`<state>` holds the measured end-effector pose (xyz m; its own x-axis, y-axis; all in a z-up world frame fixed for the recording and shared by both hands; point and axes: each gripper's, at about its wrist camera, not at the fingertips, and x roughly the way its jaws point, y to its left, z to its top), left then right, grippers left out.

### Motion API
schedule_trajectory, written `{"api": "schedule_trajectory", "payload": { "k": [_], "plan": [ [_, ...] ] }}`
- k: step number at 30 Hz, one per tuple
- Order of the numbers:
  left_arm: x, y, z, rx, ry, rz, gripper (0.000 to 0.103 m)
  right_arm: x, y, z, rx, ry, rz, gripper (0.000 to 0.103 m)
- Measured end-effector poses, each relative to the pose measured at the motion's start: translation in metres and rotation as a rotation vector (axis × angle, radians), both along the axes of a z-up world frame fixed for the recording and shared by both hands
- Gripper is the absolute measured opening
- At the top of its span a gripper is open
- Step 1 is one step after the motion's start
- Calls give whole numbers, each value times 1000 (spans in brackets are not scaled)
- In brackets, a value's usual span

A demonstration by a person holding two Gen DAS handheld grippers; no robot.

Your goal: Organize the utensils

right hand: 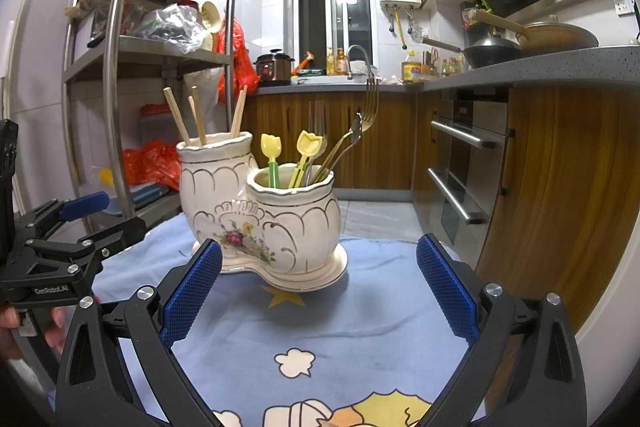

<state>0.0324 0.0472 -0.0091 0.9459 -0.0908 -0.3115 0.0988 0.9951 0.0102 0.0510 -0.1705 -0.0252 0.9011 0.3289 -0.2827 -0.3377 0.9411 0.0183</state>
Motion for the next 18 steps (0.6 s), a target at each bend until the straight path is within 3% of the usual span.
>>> {"api": "schedule_trajectory", "payload": {
  "k": [18],
  "plan": [
    [-1,0,0,1,0,11,97,0,0,0,0,1,0,97]
  ]
}}
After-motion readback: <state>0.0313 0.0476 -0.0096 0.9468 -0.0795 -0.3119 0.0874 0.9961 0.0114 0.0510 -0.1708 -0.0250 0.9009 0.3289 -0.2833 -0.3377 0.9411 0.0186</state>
